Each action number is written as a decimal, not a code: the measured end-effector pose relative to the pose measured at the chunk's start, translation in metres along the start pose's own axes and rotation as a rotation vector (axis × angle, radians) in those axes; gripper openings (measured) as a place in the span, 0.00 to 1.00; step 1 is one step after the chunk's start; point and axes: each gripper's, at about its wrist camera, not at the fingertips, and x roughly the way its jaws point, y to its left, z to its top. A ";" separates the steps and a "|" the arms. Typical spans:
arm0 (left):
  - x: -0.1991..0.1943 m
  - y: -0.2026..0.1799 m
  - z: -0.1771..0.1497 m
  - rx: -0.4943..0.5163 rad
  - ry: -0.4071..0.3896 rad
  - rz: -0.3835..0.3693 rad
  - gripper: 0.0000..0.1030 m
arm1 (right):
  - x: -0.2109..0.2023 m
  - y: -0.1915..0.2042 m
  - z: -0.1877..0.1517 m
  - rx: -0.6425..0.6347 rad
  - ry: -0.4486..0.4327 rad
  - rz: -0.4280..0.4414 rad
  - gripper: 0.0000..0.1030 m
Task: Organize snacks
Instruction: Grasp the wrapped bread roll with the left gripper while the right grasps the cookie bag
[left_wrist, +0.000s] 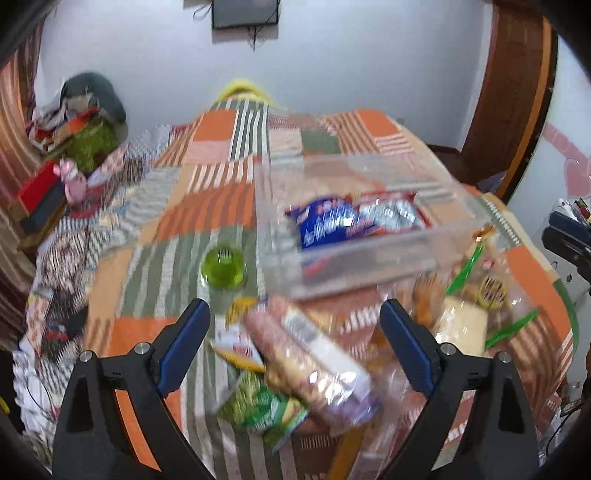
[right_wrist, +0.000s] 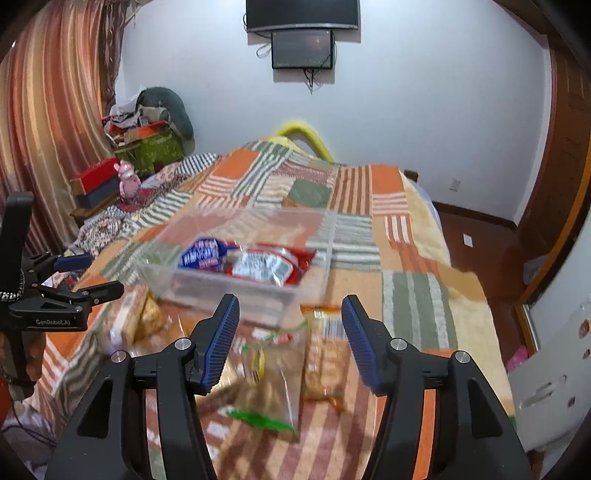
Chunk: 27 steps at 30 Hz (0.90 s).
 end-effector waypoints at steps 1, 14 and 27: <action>0.005 0.000 -0.004 -0.009 0.020 0.000 0.91 | 0.001 -0.001 -0.005 0.004 0.011 0.001 0.53; 0.030 0.020 -0.038 -0.034 0.110 0.024 0.75 | 0.035 -0.004 -0.040 0.076 0.148 0.056 0.53; 0.039 0.016 -0.030 -0.049 0.071 -0.053 0.44 | 0.052 0.004 -0.041 0.093 0.173 0.103 0.53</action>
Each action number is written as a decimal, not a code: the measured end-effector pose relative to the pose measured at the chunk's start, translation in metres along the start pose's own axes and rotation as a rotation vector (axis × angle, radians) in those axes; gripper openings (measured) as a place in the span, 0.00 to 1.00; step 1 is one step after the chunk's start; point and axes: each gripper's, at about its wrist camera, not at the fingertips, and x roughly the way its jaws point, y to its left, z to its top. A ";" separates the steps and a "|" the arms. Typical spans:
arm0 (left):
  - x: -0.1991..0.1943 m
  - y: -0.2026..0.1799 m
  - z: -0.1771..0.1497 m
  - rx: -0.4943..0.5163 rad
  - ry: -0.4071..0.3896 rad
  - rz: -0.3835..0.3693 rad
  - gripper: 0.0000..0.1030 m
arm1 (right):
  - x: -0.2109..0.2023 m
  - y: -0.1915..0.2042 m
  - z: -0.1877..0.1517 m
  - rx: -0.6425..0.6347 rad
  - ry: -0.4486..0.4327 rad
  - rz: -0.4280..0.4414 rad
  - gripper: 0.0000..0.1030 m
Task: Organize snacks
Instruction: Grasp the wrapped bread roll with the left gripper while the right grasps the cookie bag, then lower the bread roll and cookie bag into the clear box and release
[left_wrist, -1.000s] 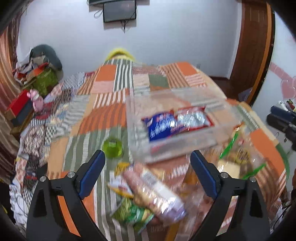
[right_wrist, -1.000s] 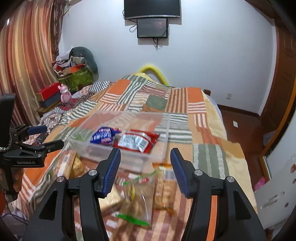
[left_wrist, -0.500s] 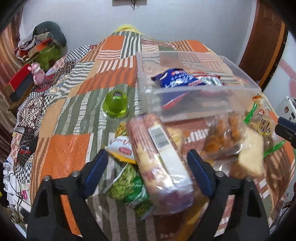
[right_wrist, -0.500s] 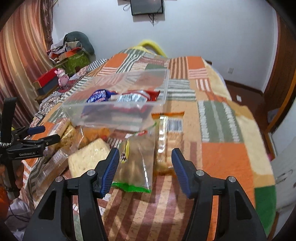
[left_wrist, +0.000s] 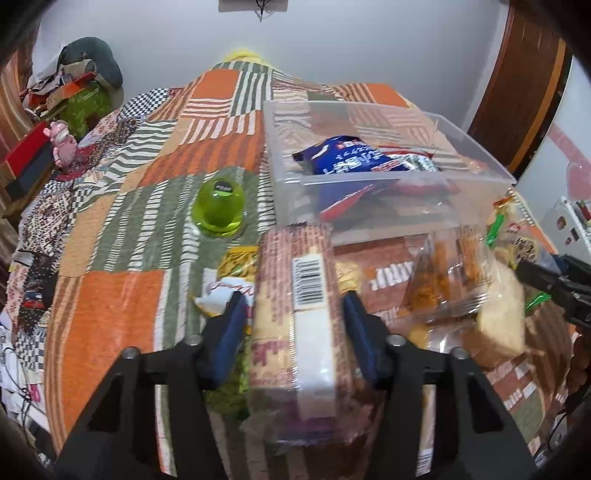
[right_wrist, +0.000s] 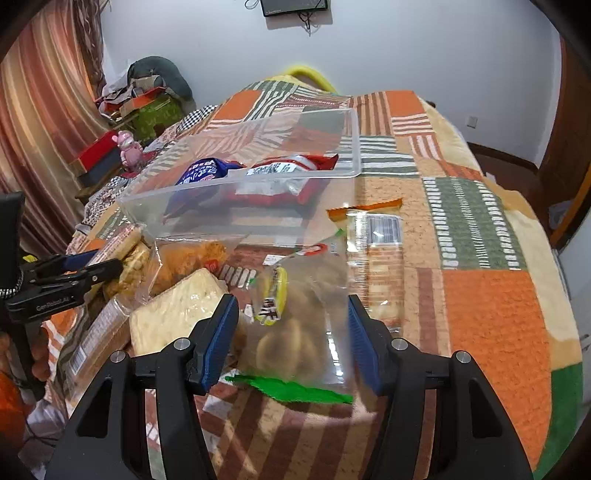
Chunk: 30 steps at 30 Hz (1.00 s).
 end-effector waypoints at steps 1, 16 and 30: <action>-0.001 -0.001 0.000 0.004 -0.005 0.005 0.44 | 0.000 0.001 0.000 -0.003 -0.002 -0.001 0.53; -0.030 -0.011 -0.008 0.022 -0.041 -0.008 0.43 | -0.016 -0.001 -0.003 -0.002 -0.026 -0.010 0.32; -0.068 -0.024 0.023 0.026 -0.170 -0.031 0.43 | -0.061 -0.003 0.029 -0.004 -0.175 -0.034 0.32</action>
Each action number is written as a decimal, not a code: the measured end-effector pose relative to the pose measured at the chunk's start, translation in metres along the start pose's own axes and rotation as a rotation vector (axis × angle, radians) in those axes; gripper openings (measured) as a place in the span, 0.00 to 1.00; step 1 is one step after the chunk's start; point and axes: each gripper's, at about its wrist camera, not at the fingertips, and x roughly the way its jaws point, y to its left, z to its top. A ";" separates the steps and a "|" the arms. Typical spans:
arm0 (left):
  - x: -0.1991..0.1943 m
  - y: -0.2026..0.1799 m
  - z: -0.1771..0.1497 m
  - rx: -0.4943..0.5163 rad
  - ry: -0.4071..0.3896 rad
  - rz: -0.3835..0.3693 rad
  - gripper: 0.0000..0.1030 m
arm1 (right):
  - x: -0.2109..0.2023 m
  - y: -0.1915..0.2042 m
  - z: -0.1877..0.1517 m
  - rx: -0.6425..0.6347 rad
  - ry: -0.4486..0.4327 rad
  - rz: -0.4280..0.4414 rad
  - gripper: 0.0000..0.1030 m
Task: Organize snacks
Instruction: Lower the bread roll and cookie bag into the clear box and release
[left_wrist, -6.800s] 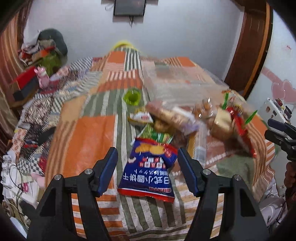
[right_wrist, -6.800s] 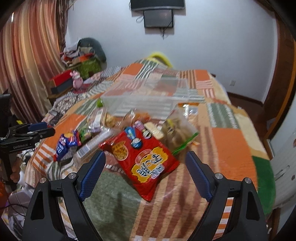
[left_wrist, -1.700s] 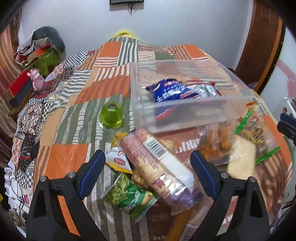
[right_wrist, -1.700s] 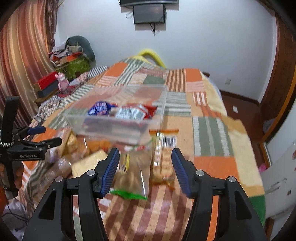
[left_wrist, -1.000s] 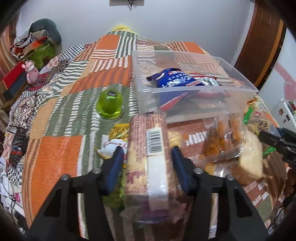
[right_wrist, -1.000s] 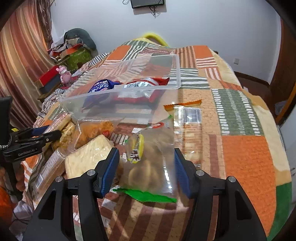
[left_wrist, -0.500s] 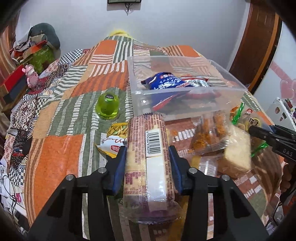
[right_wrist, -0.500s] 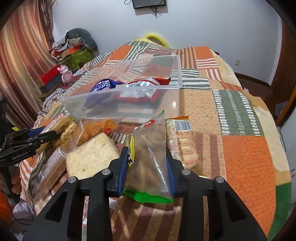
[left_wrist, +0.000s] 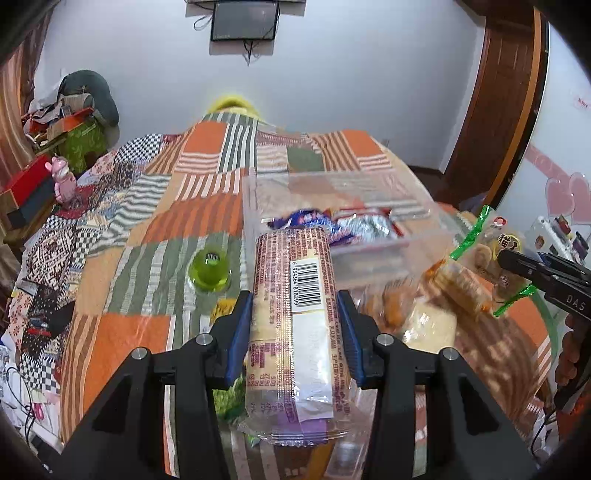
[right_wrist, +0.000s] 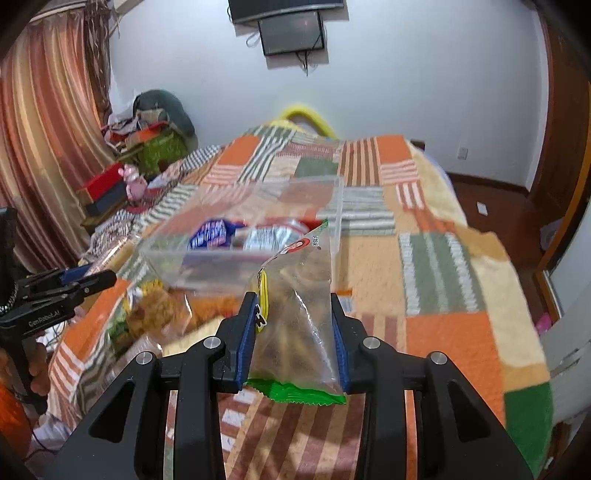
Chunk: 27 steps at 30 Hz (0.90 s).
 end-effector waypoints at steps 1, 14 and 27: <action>0.000 -0.002 0.004 0.004 -0.010 0.002 0.43 | -0.002 -0.001 0.005 -0.001 -0.014 -0.003 0.32; 0.018 -0.007 0.053 -0.004 -0.088 0.008 0.43 | 0.009 0.002 0.041 -0.005 -0.113 -0.005 0.32; 0.063 -0.008 0.082 -0.002 -0.074 0.028 0.43 | 0.062 0.017 0.063 -0.010 -0.079 0.038 0.32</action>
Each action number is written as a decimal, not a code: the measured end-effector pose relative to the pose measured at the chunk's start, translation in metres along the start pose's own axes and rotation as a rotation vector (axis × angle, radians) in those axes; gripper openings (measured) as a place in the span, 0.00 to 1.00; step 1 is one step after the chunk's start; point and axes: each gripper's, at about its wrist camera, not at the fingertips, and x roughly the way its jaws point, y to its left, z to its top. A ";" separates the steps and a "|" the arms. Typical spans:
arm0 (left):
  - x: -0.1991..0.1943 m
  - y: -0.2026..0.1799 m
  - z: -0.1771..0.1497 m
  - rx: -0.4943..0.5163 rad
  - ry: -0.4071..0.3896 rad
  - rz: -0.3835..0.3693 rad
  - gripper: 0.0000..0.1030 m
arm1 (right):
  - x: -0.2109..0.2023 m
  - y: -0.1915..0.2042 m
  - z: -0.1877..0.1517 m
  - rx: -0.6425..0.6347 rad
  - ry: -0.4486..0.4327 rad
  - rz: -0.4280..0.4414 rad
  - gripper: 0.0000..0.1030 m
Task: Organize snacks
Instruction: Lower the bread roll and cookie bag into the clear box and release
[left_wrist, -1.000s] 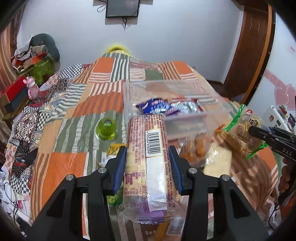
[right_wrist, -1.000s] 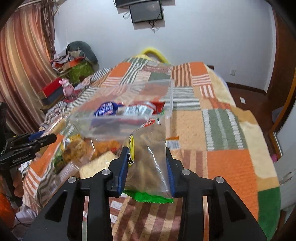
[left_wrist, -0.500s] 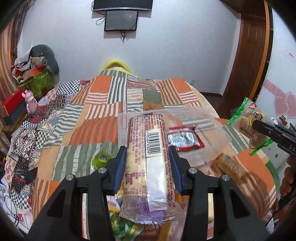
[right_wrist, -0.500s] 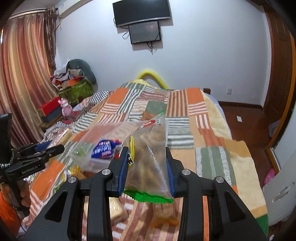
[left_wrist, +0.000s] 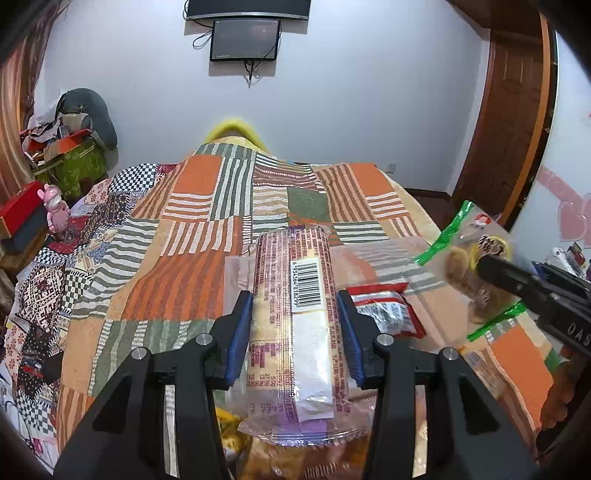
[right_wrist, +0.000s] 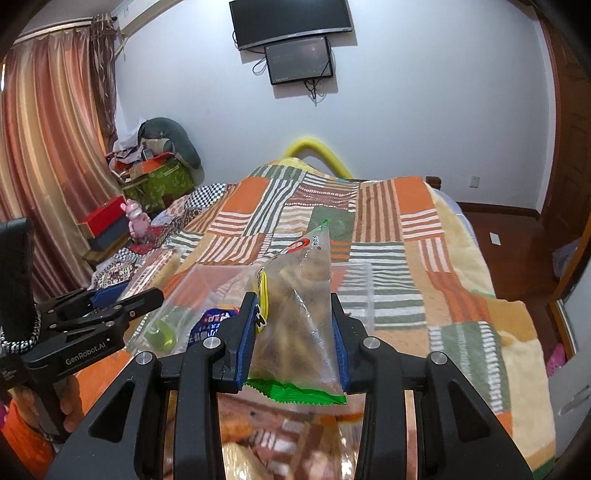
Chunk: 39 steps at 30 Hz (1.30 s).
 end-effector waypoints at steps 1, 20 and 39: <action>0.005 0.001 0.002 0.002 0.004 0.006 0.43 | 0.006 0.001 0.001 -0.002 0.008 0.001 0.32; 0.069 0.006 -0.007 0.007 0.131 0.014 0.43 | 0.060 0.009 -0.013 -0.047 0.162 0.020 0.33; 0.003 -0.002 -0.002 0.050 0.029 0.025 0.70 | 0.007 0.009 -0.004 -0.043 0.082 0.009 0.51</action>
